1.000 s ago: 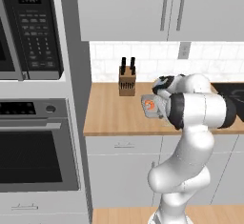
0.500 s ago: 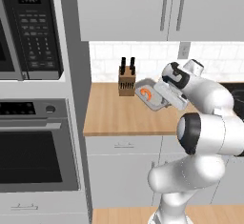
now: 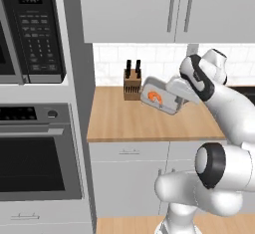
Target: Take the meat container that has the shrimp and place it on the second highest rack of the freezer. Then take the vegetable container that has the squashs and place it on the highest rack of the freezer.
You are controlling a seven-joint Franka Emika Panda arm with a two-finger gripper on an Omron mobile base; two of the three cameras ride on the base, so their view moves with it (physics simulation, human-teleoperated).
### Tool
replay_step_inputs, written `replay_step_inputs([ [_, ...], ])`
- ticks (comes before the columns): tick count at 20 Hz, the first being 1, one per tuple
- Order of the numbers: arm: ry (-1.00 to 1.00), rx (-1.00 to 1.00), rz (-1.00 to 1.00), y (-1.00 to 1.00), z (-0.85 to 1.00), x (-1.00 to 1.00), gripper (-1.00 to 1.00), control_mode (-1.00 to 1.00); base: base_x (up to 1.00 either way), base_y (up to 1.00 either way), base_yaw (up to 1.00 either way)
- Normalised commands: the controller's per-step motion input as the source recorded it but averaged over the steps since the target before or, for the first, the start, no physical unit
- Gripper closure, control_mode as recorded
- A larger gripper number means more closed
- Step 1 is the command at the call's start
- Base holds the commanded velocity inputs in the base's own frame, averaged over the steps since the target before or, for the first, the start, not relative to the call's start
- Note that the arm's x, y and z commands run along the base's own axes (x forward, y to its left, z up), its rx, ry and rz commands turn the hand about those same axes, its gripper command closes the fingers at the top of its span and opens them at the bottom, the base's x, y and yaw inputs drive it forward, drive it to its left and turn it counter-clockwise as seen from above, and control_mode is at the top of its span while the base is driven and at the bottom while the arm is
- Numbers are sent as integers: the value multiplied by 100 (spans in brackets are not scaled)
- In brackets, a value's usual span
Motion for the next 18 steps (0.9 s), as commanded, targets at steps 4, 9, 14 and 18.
replay_step_inputs([
  [4,-23,-22,62,0,34,-62,100,-100,0,0,0],
  [9,-12,-11,42,0,27,-24,100,-100,0,0,0],
  [14,0,-3,4,9,3,0,100,-100,0,0,0],
  [18,0,0,0,0,0,0,100,100,0,0,0],
])
